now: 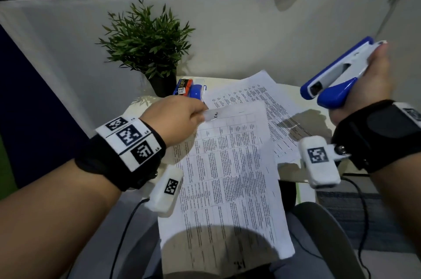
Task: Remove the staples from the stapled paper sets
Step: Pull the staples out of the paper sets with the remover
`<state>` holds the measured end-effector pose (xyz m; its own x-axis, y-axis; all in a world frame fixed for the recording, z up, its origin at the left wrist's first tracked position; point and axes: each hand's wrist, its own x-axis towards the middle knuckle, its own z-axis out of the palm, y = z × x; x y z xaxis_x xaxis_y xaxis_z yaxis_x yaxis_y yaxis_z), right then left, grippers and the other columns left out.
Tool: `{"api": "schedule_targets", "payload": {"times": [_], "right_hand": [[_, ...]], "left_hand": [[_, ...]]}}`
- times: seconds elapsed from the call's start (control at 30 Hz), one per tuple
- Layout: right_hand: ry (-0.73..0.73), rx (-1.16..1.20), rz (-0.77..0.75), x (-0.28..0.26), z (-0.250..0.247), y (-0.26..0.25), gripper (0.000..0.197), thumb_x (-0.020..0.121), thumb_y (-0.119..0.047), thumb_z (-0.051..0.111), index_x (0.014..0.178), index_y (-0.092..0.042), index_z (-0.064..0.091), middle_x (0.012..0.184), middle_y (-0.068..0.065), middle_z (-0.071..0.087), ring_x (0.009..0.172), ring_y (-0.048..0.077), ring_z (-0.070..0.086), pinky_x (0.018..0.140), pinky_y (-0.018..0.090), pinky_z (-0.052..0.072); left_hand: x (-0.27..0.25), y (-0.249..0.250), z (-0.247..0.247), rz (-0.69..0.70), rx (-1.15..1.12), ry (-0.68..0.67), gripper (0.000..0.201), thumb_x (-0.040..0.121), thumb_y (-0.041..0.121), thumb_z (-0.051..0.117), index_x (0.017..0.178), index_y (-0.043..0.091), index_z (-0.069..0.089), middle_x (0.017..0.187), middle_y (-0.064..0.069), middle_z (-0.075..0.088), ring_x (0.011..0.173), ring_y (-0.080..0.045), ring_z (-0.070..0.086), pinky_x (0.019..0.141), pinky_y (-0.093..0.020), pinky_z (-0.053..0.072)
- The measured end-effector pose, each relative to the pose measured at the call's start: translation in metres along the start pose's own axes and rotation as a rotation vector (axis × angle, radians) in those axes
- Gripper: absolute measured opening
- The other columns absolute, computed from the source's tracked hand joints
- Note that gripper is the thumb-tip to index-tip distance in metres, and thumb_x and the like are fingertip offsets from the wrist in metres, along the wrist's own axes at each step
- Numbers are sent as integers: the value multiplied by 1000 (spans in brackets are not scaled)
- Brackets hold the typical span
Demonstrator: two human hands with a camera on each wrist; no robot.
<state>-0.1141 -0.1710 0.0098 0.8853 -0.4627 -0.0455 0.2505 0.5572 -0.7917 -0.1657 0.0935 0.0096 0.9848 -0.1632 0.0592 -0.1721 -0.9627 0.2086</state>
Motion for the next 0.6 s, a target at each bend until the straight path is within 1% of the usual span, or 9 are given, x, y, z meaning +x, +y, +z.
{"api": "schedule_targets", "payload": {"times": [0.1,0.17,0.2,0.27,0.33,0.4,0.43,0.5,0.6], "right_hand": [[-75,-104,27,-7,3,1,30,97,-49,39,94,-24,55,71,-8,55,59,3,60,59,19,49],[-120,-287,43,-11,7,5,29,96,-48,44,86,-22,53,57,-12,55,50,2,57,53,17,47],[-137,-425,59,-11,8,8,31,95,-49,46,85,-21,53,57,-11,56,51,4,57,56,19,47],[-201,-732,115,-6,7,19,39,90,-56,49,92,-18,55,74,-4,58,70,15,62,76,30,51],[-270,-1023,182,1,2,28,43,83,-60,51,85,-18,59,92,7,62,90,28,62,94,42,49],[-333,-1181,259,7,-6,38,34,84,-50,53,80,-17,56,103,14,60,94,25,58,98,46,47],[-355,-1215,288,8,-9,41,28,88,-44,53,80,-18,55,102,13,58,92,23,55,98,46,47],[-376,-1280,300,8,-12,47,27,93,-39,52,81,-15,55,101,14,58,92,26,55,95,41,47],[-404,-1415,290,7,-17,53,35,93,-42,53,92,-7,57,92,13,60,85,28,56,79,30,42]], "left_hand": [[1,0,1,-8,-17,-3,22,96,37,46,106,29,64,96,7,62,86,-13,50,71,-25,34],[2,1,2,-3,-18,8,21,95,35,47,104,28,65,95,5,64,85,-14,54,70,-25,36],[3,1,2,2,-37,12,20,95,35,48,102,27,65,93,5,65,85,-14,55,69,-25,37],[2,0,1,14,-88,8,19,94,34,50,101,26,66,90,5,66,85,-14,58,71,-27,42],[1,-2,0,31,-122,-5,19,94,34,50,102,27,66,91,6,66,88,-15,58,78,-31,47],[-1,-3,-1,47,-121,-10,19,94,34,50,104,28,65,92,7,65,88,-14,58,80,-32,48],[-2,-3,-1,54,-106,-6,20,94,34,50,105,28,65,93,7,65,88,-14,57,79,-31,48],[-3,-3,-1,59,-78,0,20,94,34,49,107,29,64,95,8,64,89,-13,56,77,-28,45],[-3,-5,0,60,-57,-13,20,95,35,48,106,29,63,95,7,64,89,-13,56,75,-27,43]]}}
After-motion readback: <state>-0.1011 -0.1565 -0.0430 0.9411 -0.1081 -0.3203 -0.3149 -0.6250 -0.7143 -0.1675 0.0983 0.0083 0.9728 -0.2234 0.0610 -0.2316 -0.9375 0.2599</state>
